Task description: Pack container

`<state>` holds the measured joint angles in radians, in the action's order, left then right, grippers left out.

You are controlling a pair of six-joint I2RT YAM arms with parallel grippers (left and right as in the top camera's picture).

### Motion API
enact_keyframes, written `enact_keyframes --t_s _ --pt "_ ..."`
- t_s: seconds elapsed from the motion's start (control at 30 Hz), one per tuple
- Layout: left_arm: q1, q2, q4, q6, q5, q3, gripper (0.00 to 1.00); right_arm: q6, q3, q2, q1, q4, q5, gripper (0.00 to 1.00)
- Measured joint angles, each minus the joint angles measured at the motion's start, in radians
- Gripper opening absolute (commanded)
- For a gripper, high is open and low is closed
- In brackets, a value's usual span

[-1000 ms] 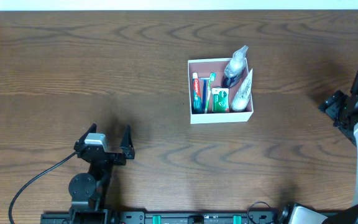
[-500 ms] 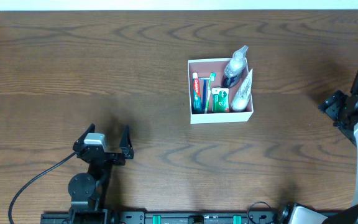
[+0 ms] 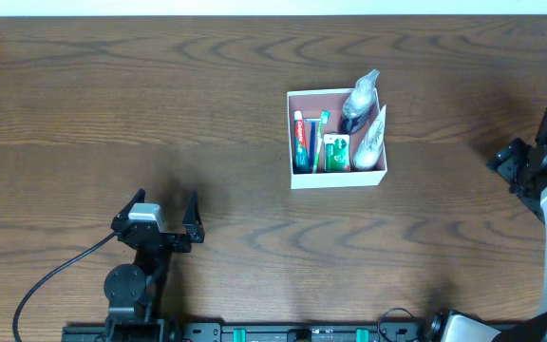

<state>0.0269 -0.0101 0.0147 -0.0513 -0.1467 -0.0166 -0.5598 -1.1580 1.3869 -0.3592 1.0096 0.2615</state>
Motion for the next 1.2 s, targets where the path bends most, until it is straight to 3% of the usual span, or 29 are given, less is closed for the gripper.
enact_keyframes --t_s 0.6,0.93,1.2 --pt "0.0 0.0 0.001 0.0 0.0 -0.001 0.98 0.0 0.0 -0.017 0.001 0.0 0.0 0.99" --pt "0.0 0.0 0.002 0.0 0.0 -0.001 0.98 0.0 0.05 -0.322 0.12 -0.049 0.024 0.99" --pt "0.0 0.0 0.002 0.0 0.0 -0.001 0.98 0.0 0.344 -0.554 0.267 -0.371 0.043 0.99"
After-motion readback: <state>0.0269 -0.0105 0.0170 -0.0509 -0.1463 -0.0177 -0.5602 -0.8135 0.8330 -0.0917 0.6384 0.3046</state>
